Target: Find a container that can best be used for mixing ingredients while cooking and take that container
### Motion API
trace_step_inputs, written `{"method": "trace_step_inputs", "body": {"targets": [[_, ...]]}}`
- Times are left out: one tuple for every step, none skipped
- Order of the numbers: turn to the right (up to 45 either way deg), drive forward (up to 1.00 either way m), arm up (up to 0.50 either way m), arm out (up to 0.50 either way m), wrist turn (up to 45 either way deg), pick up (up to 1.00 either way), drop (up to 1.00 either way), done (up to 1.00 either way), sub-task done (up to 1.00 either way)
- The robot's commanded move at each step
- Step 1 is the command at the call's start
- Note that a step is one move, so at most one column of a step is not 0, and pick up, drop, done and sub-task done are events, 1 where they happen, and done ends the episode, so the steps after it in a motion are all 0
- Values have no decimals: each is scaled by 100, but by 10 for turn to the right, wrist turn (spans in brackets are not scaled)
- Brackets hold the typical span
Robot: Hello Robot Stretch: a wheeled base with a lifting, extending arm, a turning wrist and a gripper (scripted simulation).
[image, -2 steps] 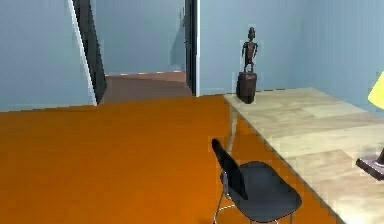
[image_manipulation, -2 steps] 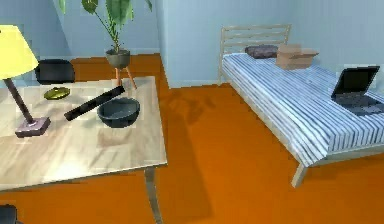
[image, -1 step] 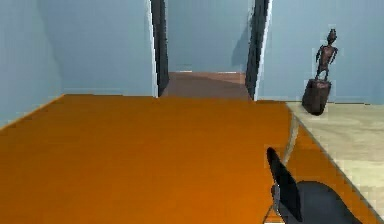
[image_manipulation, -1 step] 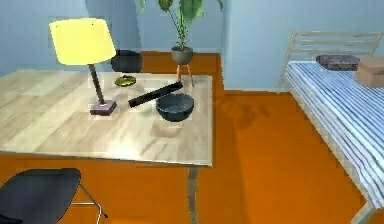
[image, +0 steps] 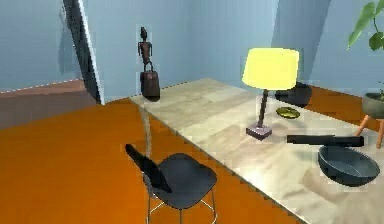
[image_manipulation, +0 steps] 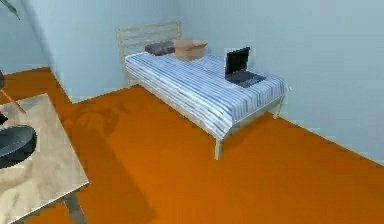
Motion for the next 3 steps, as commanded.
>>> {"method": "trace_step_inputs", "body": {"targets": [[450,0,0,0,0,0,0,0,0],[180,0,0,0,0,0,0,0,0],[0,40,0,0,0,0,0,0,0]]}}
